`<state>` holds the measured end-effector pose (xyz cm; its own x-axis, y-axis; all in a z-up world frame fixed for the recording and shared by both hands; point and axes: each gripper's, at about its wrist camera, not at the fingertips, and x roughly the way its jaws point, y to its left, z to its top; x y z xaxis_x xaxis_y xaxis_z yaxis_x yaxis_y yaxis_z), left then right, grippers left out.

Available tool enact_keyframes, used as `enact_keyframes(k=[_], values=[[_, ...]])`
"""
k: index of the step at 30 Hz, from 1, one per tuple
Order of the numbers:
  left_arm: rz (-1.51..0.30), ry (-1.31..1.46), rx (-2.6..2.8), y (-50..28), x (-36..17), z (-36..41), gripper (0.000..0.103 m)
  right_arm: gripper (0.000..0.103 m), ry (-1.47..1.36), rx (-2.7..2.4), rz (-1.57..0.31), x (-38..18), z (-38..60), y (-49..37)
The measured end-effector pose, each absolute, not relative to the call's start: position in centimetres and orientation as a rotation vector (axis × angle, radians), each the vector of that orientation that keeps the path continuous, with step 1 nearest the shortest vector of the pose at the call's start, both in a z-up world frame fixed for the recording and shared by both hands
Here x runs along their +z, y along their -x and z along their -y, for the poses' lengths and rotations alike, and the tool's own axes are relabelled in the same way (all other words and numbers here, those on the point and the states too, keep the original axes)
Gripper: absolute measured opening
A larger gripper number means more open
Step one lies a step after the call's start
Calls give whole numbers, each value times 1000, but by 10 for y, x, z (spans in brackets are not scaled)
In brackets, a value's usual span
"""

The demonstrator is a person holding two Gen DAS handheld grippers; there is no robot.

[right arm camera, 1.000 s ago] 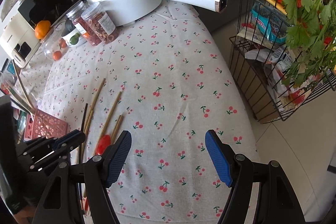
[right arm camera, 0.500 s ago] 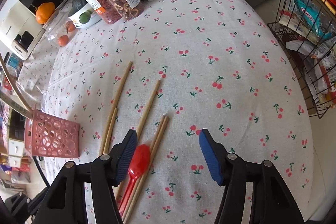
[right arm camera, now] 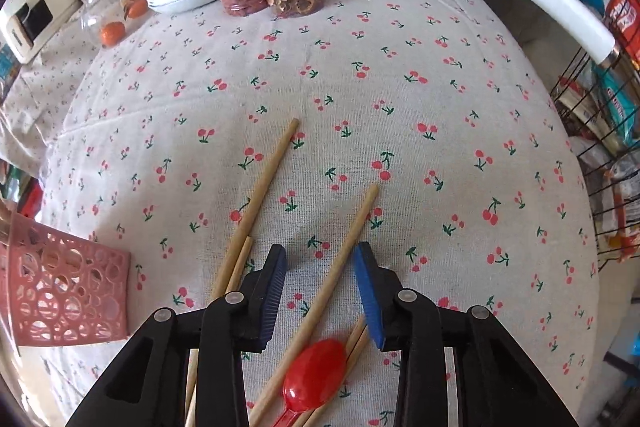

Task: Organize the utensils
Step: 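Lift the black chopstick with the left gripper while the right gripper grasps a wooden chopstick, then lower both held chopsticks into the pink basket and open both grippers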

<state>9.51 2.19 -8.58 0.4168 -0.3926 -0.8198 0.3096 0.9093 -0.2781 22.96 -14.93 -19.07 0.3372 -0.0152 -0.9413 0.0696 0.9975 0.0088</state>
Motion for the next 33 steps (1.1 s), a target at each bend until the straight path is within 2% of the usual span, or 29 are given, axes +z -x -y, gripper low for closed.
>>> enact_keyframes(k=[2, 3, 7, 13, 24, 33], values=[[-1049, 99, -429, -94, -85, -28, 6, 30, -30, -68, -1213, -191, 144, -229], [-1047, 103, -420, -94, -84, -31, 6, 12, -52, -58, -1208, -191, 144, -230], [-1032, 118, -420, -91, -79, -38, 6, 6, -178, -14, -1169, -190, 156, -229], [-971, 119, -420, -81, -63, -51, 6, 5, -300, 63, -1055, -154, 174, -210], [-819, 132, -421, -55, -25, -67, 6, 5, -210, 227, -783, -64, 170, -118], [-626, 163, -425, -42, 15, -73, 6, 5, -184, 281, -576, -4, 162, -69]])
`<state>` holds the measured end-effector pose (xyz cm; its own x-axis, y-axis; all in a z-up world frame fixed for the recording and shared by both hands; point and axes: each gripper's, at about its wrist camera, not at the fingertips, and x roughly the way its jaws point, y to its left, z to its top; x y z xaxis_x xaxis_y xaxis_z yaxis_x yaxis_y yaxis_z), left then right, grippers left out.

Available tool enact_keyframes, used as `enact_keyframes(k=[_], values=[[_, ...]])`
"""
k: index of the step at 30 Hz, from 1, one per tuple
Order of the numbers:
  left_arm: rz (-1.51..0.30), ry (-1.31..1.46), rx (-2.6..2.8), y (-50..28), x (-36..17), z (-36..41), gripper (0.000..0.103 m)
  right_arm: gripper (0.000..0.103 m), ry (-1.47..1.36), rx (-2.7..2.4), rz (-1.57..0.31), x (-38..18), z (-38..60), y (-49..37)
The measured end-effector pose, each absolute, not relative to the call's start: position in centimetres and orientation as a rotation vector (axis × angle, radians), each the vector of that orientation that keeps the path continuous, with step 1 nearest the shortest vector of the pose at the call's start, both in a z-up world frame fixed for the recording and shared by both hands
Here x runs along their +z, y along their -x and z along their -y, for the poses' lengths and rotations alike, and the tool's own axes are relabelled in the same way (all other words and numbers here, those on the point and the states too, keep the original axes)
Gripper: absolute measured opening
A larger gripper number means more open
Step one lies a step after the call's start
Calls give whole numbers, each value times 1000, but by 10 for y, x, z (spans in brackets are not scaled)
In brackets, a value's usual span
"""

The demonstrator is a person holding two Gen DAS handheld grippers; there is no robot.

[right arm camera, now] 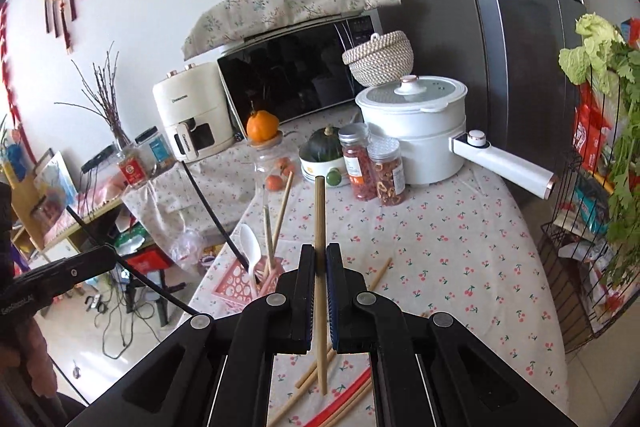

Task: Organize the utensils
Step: 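Lower both held chopsticks into the pink basket and open both grippers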

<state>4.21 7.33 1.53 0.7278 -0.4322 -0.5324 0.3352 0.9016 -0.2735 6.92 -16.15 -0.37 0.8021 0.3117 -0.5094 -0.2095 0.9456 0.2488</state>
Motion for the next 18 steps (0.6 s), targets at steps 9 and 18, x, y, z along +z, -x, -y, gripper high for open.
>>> enact_keyframes(k=[9, 18], values=[[-451, 139, -352, -45, 44, -77, 6, 5, -230, 316, -422, 35, 151, -65], [-356, 148, -288, -64, 45, -79, 6, 5, -277, 365, -312, 44, 128, -76]])
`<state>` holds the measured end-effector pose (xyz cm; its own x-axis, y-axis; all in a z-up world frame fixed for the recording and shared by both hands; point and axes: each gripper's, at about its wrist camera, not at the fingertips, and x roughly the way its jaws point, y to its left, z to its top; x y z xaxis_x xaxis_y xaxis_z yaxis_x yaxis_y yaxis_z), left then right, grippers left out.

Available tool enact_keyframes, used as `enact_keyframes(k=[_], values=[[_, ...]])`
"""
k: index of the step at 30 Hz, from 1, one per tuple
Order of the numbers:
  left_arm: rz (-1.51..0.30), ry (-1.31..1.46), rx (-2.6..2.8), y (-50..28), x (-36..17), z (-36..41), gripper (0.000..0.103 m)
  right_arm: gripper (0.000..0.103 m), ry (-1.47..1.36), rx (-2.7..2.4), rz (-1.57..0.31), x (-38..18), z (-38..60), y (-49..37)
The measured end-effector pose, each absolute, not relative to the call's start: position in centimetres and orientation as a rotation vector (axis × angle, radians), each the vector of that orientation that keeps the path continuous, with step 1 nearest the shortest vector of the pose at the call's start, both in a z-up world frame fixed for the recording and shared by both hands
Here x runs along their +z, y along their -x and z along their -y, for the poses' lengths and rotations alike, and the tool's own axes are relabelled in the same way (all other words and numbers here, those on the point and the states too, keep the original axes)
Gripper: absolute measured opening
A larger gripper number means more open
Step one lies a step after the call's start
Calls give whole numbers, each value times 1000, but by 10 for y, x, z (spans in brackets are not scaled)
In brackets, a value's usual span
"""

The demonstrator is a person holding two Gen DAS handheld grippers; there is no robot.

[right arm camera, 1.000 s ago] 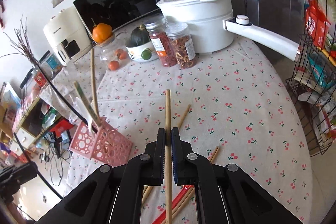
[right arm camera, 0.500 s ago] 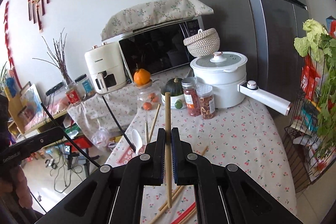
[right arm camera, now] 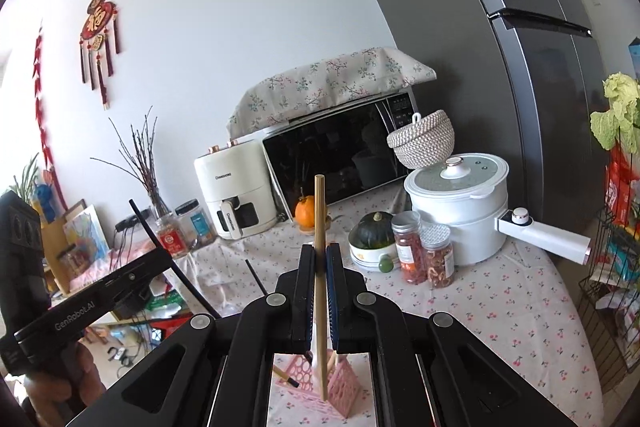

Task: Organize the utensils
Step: 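Lower both held chopsticks into the pink basket and open both grippers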

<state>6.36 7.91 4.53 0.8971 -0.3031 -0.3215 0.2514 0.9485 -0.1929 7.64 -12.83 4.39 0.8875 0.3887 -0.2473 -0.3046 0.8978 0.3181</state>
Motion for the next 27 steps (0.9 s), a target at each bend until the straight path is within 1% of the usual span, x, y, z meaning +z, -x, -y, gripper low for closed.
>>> enact_keyframes(k=[11, 19, 23, 27], values=[[-497, 158, -261, -104, 5, -76, 6, 6, -251, 376, -353, 11, 99, -110], [-641, 205, -266, -128, -25, -78, 6, 6, -222, 372, -495, -24, 88, -134], [-660, 224, -255, -134, -30, -81, 6, 6, -213, 355, -534, -35, 87, -142], [-636, 225, -241, -133, -26, -82, 8, 7, -230, 341, -541, -38, 91, -145]])
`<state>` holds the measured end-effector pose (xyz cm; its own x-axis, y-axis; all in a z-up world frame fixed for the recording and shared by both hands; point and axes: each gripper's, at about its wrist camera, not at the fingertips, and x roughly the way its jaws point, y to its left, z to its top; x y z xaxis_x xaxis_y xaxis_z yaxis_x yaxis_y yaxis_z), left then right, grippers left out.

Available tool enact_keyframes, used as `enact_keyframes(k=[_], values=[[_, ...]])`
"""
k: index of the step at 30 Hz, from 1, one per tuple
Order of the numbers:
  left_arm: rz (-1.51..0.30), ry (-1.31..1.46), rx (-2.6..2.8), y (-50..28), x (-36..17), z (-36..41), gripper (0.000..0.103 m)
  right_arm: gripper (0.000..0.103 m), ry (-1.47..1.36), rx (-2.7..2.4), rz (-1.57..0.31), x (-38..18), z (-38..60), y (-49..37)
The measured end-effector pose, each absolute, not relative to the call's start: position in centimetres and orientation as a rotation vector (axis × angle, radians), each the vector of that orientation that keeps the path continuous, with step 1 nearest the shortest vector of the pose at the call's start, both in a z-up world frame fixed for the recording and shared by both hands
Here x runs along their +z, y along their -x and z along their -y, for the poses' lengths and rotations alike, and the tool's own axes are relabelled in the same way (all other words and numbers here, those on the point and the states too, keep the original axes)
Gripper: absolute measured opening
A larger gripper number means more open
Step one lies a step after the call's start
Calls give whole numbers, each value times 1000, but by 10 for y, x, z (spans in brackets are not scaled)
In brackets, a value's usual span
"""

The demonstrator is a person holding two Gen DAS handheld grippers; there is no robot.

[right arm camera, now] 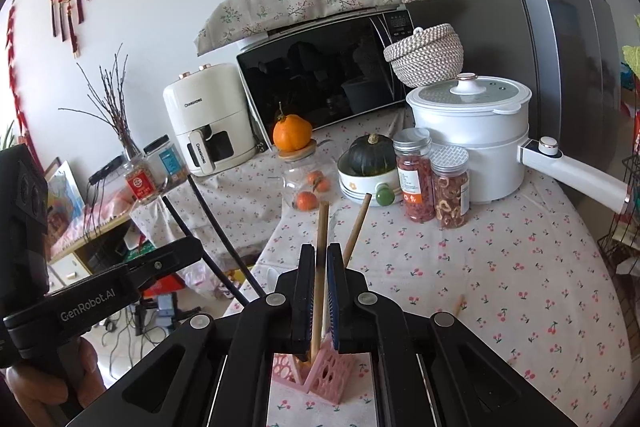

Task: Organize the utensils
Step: 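Lower both held chopsticks into the pink basket and open both grippers, then withdraw both grippers from the basket back over the utensils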

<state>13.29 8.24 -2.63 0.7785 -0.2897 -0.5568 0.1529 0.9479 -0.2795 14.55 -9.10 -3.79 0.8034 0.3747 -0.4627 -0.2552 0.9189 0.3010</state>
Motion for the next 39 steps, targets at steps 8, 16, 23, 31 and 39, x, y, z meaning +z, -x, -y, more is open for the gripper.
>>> enact_keyframes(k=[8, 16, 23, 31, 39], values=[[-567, 242, -202, -118, -10, -93, 53, 33, -354, 351, -490, -17, 119, -138], [-577, 202, -142, -103, -9, -97, 83, 56, -373, 314, -507, -7, 153, -129], [-711, 99, -142, -91, -36, -87, 98, 68, -290, 264, -592, -19, 178, -119], [-916, 48, -187, -86, -73, -69, 98, 81, -188, 215, -751, -49, 189, -110], [-1095, 6, -250, -84, -108, -35, 98, 82, -134, 102, -1023, -101, 199, -119]])
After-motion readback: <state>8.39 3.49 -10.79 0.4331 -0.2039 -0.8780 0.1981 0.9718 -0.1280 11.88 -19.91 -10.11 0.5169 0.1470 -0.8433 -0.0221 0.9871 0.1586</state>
